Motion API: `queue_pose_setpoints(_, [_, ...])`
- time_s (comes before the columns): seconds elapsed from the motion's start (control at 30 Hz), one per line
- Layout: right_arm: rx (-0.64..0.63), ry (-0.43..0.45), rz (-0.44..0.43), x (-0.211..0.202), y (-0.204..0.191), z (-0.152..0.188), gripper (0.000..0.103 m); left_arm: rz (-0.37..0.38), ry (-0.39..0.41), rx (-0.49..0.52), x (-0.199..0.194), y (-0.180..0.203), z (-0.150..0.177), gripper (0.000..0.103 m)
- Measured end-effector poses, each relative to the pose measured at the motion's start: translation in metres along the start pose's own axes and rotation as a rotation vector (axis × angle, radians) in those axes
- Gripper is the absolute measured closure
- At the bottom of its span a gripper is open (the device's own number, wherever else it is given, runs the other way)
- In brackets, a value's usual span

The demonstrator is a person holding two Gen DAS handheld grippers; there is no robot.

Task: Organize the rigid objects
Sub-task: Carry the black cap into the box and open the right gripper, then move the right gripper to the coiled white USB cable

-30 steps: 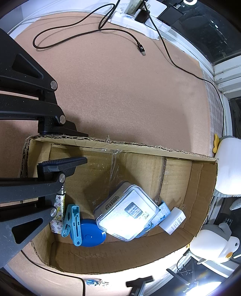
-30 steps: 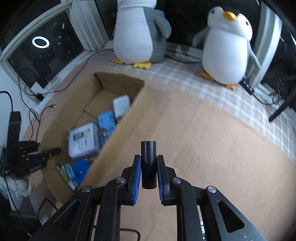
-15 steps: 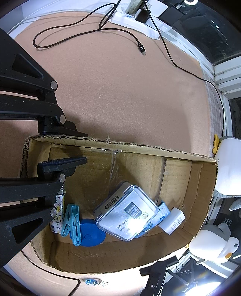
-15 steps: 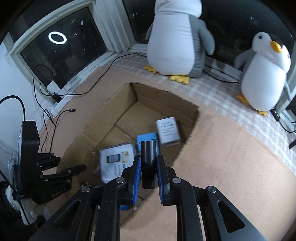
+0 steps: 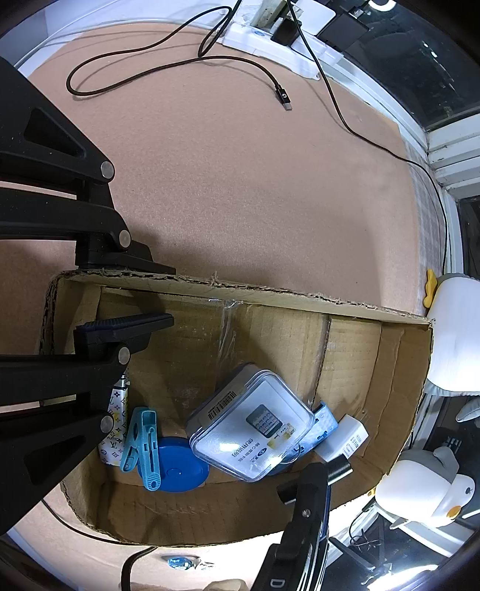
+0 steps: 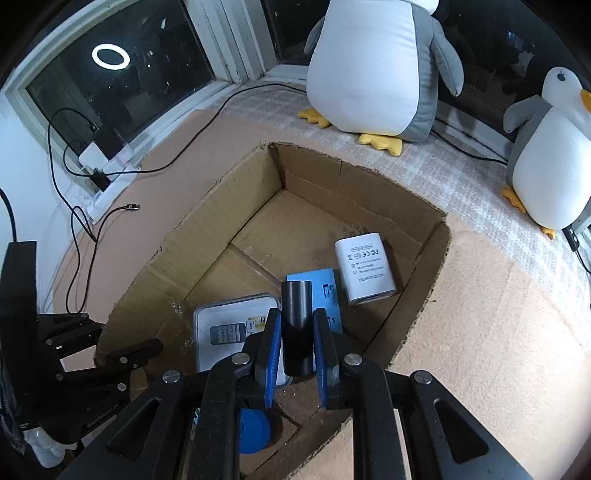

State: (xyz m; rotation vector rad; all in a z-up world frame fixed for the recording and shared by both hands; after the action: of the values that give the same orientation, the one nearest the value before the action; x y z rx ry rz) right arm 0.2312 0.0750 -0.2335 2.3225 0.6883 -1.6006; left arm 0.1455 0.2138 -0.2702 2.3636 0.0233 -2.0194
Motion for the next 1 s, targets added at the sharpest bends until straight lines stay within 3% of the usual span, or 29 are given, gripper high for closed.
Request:
queue_pose_setpoints(0.23, [-0.01, -0.003, 0.004, 0.003, -0.003, 0.001, 0.086, 0.0, 0.0, 0.0, 0.0, 0.0, 0.0, 0.084])
queue_pose_setpoints(0.37, [-0.001, 0.014, 0.004, -0.002, -0.002, 0.001, 0.071, -0.001, 0.001, 0.001, 0.0, 0.0, 0.0, 0.083])
queue_pose_setpoints(0.73, [0.062, 0.068, -0.011, -0.047, 0.013, 0.023, 0.071, -0.001, 0.001, 0.002, 0.001, 0.0, -0.001, 0.084])
queue_pose_setpoints(1.0, [0.187, 0.1, -0.017, -0.088, 0.057, 0.066, 0.07, -0.001, 0.002, 0.003, 0.0, 0.0, -0.001, 0.084])
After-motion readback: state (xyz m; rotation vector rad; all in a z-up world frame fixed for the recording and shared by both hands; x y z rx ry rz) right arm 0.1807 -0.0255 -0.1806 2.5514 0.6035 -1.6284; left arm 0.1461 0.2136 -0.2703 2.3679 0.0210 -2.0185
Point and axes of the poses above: each gripper's, at about its wrist camera, not at the fingertips, and x roughly the way its jaws point, y to its right, z to its underside, the point moved 6 cm from there along x, roughly the way its jaws point, and after that the axes turned 7 degrees about -y, right-handed, at the moved point
